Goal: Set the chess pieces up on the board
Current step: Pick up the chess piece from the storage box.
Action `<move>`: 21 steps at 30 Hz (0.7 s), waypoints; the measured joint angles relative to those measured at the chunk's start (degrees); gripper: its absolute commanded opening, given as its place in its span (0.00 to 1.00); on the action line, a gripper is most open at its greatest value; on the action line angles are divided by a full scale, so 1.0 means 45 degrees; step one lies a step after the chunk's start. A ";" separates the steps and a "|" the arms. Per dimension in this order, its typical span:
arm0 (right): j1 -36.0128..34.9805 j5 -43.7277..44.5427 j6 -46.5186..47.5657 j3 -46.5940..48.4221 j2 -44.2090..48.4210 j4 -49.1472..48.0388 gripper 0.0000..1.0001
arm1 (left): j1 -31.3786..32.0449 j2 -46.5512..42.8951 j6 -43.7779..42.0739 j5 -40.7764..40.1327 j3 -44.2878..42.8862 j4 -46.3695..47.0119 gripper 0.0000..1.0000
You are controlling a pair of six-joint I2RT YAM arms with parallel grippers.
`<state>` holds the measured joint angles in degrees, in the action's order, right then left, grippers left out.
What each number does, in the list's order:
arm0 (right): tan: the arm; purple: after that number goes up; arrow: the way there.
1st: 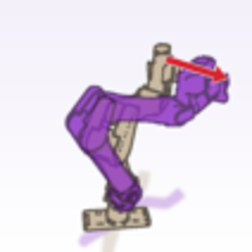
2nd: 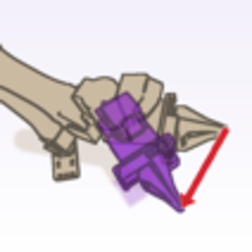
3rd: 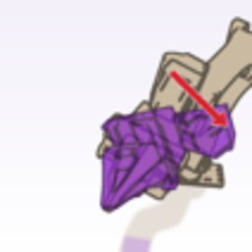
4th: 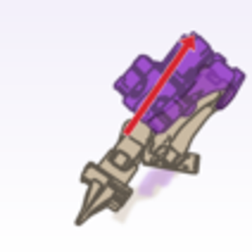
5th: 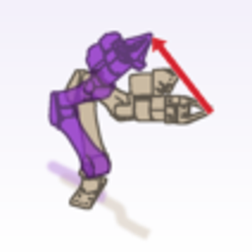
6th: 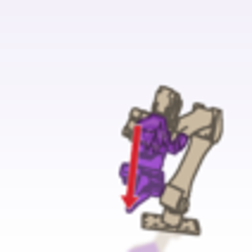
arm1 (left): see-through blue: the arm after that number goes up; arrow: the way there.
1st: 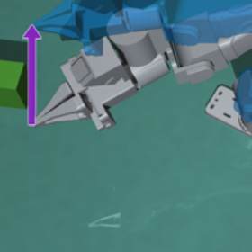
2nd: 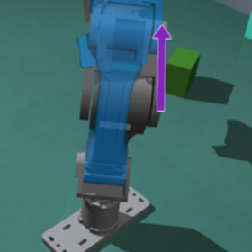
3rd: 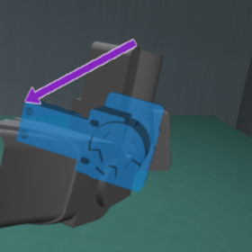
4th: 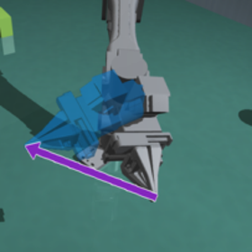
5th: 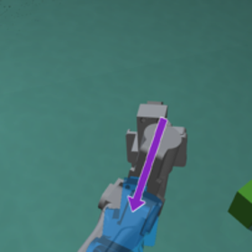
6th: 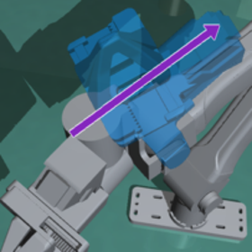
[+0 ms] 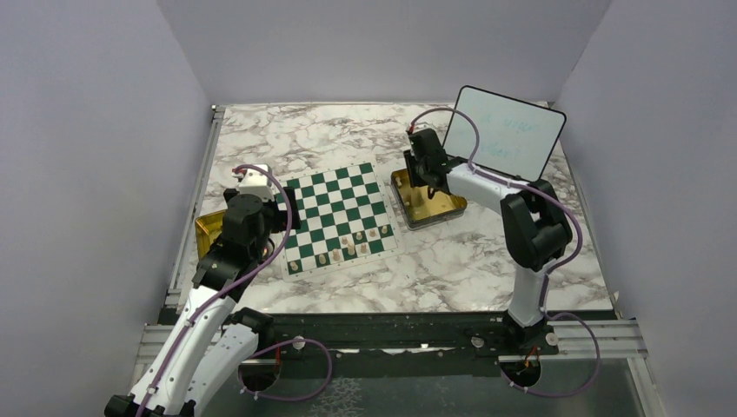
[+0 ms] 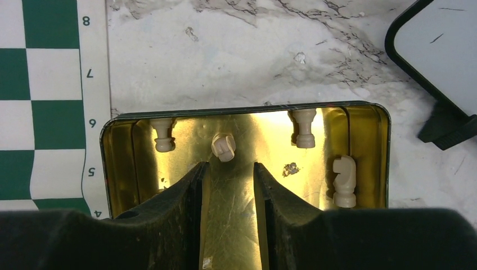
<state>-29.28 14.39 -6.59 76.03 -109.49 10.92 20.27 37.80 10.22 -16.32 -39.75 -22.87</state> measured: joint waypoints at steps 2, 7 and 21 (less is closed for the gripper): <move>0.0058 -0.0136 0.0044 0.0121 -0.0248 -0.0005 0.39 | 0.0000 0.0000 0.0000 0.0005 0.0000 0.0000 0.99; 0.0175 -0.0379 0.0117 0.0461 -0.0617 -0.0131 0.39 | 0.0000 0.0000 0.0000 0.0005 0.0000 0.0000 0.99; 0.0199 -0.0559 0.0335 0.0801 -0.1219 -0.0228 0.23 | 0.0000 -0.0005 0.0000 0.0010 0.0000 0.0000 0.99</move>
<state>-28.38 11.88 -5.08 79.64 -114.98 9.89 20.27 37.78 10.22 -16.27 -39.75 -22.87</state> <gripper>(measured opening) 0.274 0.989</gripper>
